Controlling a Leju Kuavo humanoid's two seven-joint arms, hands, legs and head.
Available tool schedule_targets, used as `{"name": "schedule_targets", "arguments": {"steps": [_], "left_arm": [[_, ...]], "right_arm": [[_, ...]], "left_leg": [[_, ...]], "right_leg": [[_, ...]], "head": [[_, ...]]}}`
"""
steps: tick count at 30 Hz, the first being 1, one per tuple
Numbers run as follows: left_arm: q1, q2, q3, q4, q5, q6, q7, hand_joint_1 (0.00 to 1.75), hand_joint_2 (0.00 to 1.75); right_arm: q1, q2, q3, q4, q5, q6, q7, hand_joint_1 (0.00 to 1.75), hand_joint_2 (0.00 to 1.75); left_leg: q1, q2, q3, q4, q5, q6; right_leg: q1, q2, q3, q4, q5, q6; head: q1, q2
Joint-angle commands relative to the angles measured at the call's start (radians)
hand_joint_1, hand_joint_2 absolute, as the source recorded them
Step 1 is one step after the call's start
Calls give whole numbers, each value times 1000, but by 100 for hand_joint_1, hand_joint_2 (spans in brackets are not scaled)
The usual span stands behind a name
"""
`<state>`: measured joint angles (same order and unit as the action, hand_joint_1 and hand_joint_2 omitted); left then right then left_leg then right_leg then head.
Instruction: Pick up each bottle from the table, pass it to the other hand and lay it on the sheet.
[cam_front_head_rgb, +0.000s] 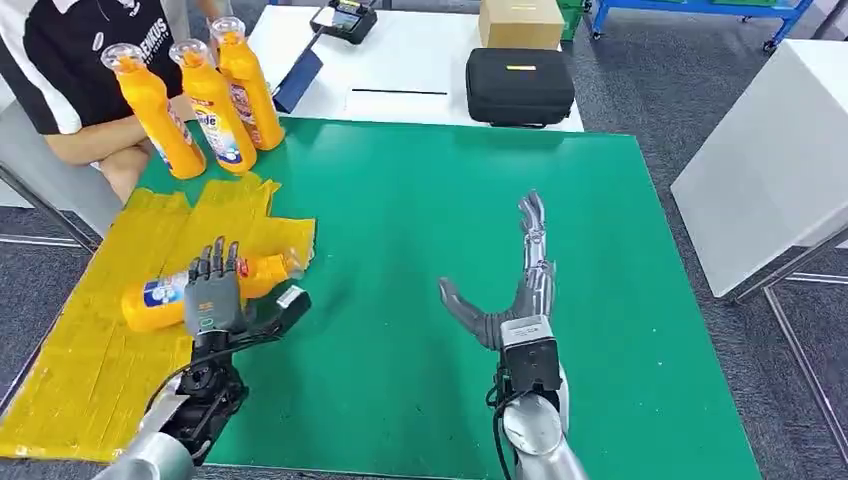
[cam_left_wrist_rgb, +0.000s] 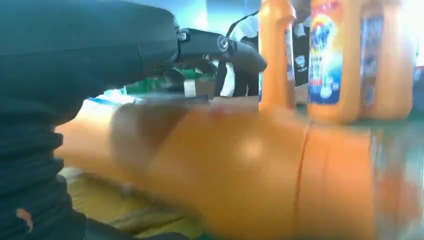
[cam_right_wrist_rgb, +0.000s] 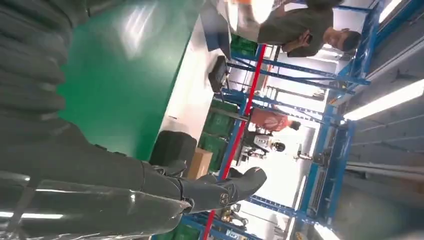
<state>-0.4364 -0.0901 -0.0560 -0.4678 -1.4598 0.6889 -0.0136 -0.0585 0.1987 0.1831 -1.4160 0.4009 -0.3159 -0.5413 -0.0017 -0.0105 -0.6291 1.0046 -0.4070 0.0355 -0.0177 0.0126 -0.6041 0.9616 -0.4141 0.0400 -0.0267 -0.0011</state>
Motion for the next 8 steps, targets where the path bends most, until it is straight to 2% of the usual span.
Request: {"name": "schedule_targets", "arguments": {"steps": [1, 2, 3, 4, 5, 8], "left_arm": [[-26, -198, 569, -282, 384, 9, -629, 0, 175], [-31, -197, 524, -269, 502, 9, -685, 0, 175], [-4, -172, 384, -305, 661, 9, -685, 0, 175], [24, -147, 261, -358, 803, -18, -685, 0, 175], [55, -138, 179, -437, 891, -65, -685, 0, 175], [126, -138, 69, -615, 967, -194, -658, 0, 175]], "right_arm": [[-39, -2, 12, 69, -17, -5, 10, 0, 175], [-42, -1, 9, 74, -27, -6, 8, 0, 175], [-40, -2, 8, 75, -34, -7, 6, 0, 175], [-38, -4, 5, 74, -43, -7, 4, 0, 175], [-35, -5, -2, 74, -60, -2, -2, 0, 175], [-9, -4, -26, 50, -82, 9, -19, 0, 175]], "left_leg": [[1, -4, 2, 2, -2, -1], [1, -1, 1, 1, -1, -1], [0, 1, 5, 1, -3, -2], [0, 1, 1, 0, -1, -1], [0, 2, 2, 0, -2, -1], [1, 1, 4, 1, -3, -3]], "right_leg": [[1, -5, 4, 1, -3, -1], [1, -2, 2, 0, -1, -1], [1, -1, 6, 0, -3, -2], [0, 0, 2, 0, 0, -1], [0, 1, 3, 0, -1, -1], [1, -1, 5, 1, -3, -2]], "head": [[0, 0], [0, 0], [0, 0], [0, 0], [0, 0], [0, 0]]}}
